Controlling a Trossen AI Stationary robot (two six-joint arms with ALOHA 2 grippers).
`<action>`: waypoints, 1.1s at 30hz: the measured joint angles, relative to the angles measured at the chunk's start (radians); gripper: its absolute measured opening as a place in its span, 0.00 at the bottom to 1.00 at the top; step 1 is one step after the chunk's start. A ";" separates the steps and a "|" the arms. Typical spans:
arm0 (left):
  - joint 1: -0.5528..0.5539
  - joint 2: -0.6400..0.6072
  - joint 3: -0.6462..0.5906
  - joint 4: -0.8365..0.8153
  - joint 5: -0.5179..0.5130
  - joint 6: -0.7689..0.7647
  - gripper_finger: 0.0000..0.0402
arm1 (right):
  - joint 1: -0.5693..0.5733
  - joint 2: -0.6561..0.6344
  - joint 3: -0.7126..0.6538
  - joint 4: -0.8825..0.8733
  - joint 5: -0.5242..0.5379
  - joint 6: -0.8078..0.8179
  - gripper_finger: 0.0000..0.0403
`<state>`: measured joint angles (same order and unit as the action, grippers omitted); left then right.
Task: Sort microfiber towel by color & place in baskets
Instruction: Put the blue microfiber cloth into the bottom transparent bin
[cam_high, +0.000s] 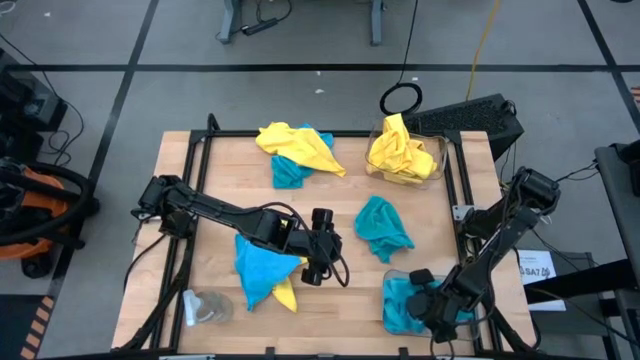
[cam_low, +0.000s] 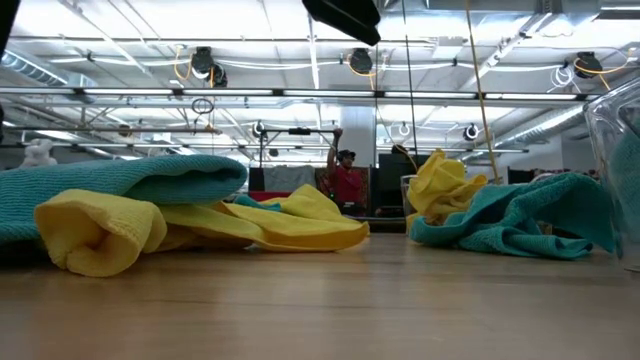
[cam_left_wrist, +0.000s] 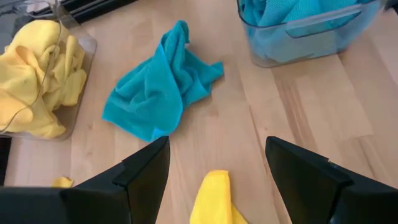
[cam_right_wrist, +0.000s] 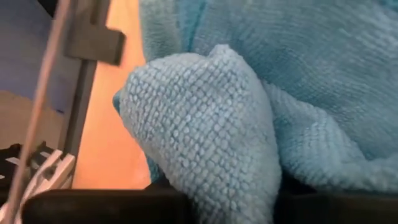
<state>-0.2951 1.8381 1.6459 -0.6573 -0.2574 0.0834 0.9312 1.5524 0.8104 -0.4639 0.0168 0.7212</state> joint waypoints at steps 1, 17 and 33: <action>0.000 0.000 0.000 -0.002 -0.003 0.000 0.68 | -0.002 -0.001 0.000 0.012 0.000 -0.013 0.17; 0.000 0.000 0.000 -0.007 -0.014 0.000 0.68 | -0.003 -0.145 0.138 -0.062 -0.020 0.044 0.58; 0.000 0.000 0.000 0.039 -0.009 -0.020 0.68 | 0.013 -0.158 0.207 -0.202 -0.018 0.113 0.59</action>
<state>-0.2951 1.8385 1.6457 -0.6182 -0.2667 0.0638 0.9443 1.3945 1.0172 -0.6655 -0.0012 0.8345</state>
